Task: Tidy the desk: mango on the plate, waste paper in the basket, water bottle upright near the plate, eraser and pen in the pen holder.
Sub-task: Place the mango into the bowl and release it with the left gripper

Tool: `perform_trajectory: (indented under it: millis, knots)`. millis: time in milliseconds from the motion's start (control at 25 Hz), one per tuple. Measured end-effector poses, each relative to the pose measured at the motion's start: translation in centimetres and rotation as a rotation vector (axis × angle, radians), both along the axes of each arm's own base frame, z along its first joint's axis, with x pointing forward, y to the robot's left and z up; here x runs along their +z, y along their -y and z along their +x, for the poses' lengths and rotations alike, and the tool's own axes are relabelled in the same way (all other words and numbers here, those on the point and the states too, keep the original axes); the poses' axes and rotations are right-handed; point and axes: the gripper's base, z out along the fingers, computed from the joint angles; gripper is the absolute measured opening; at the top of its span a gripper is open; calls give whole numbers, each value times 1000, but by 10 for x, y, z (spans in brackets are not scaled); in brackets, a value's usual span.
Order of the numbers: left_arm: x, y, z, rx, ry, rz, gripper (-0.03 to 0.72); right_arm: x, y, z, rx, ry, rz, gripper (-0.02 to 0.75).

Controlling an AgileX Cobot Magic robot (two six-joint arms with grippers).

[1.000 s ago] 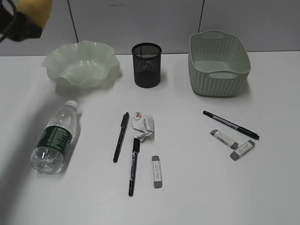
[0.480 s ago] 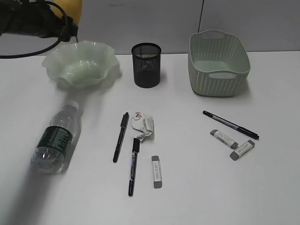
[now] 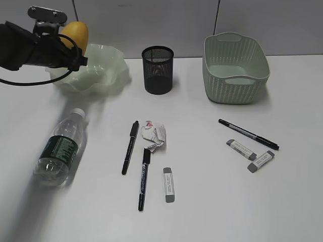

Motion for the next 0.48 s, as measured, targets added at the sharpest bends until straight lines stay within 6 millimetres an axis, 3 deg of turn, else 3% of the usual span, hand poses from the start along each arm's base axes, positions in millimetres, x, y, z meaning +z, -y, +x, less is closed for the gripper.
perform_trajectory:
  millis: [480]
  knots:
    - [-4, 0, 1, 5, -6, 0, 565, 0, 0, 0, 0, 0, 0, 396]
